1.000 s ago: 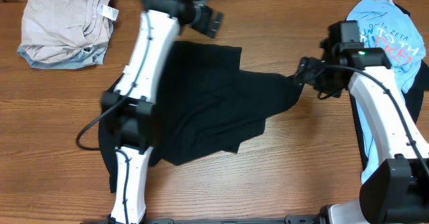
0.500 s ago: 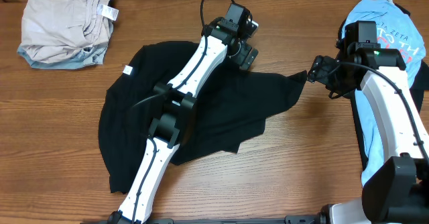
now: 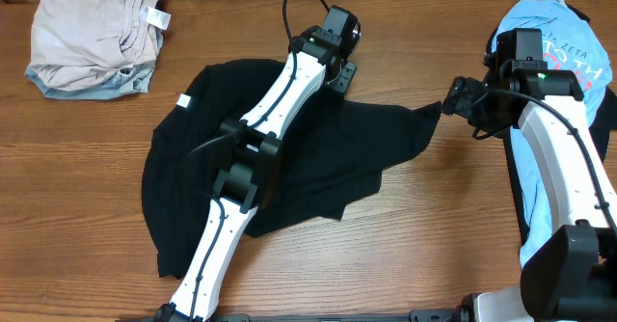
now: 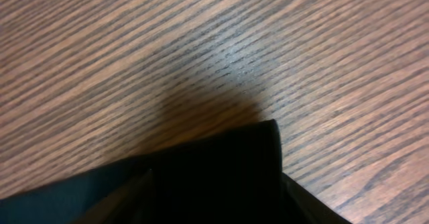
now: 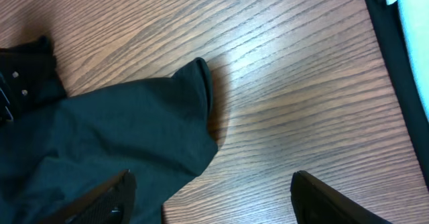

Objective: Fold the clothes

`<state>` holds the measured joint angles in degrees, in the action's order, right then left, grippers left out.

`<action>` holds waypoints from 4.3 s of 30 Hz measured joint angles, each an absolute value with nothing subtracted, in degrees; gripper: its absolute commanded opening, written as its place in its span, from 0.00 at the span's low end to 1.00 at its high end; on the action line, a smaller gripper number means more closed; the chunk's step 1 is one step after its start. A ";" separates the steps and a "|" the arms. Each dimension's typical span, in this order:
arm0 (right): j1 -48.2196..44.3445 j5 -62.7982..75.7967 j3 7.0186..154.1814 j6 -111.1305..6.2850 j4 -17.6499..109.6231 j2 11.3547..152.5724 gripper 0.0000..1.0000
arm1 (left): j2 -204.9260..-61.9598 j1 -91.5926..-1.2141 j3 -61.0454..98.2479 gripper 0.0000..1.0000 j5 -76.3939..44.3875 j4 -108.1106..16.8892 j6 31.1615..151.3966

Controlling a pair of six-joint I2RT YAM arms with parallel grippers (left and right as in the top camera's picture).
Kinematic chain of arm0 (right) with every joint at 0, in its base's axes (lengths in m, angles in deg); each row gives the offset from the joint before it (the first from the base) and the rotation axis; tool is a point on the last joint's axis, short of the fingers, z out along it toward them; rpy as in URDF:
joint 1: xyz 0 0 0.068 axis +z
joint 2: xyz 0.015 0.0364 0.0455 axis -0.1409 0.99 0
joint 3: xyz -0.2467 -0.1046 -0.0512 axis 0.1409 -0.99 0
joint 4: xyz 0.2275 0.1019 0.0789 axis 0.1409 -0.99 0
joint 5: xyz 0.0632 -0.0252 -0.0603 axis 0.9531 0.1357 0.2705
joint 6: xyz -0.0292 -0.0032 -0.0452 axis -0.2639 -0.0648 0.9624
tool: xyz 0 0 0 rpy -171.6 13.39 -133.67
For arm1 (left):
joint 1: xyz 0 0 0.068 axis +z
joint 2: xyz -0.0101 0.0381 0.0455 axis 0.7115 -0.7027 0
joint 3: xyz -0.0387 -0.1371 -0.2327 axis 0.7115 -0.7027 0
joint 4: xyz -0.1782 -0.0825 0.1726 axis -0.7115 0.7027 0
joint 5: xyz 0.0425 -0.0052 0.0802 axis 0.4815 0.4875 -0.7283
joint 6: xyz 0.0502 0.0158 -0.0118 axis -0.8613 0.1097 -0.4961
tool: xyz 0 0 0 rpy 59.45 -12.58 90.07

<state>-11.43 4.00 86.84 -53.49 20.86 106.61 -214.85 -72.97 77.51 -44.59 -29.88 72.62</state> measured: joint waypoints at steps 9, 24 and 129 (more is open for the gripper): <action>-11.43 4.00 86.84 -53.49 21.78 106.61 0.76 | -214.85 -72.97 78.82 0.17 -47.98 -26.93 74.22; -11.43 4.00 86.84 -53.49 28.42 114.28 0.74 | -214.72 -72.34 106.29 0.18 -51.37 -10.69 74.66; -20.29 16.30 100.83 -44.49 38.41 114.21 0.04 | -196.12 -46.13 100.96 0.04 -60.59 -6.28 78.94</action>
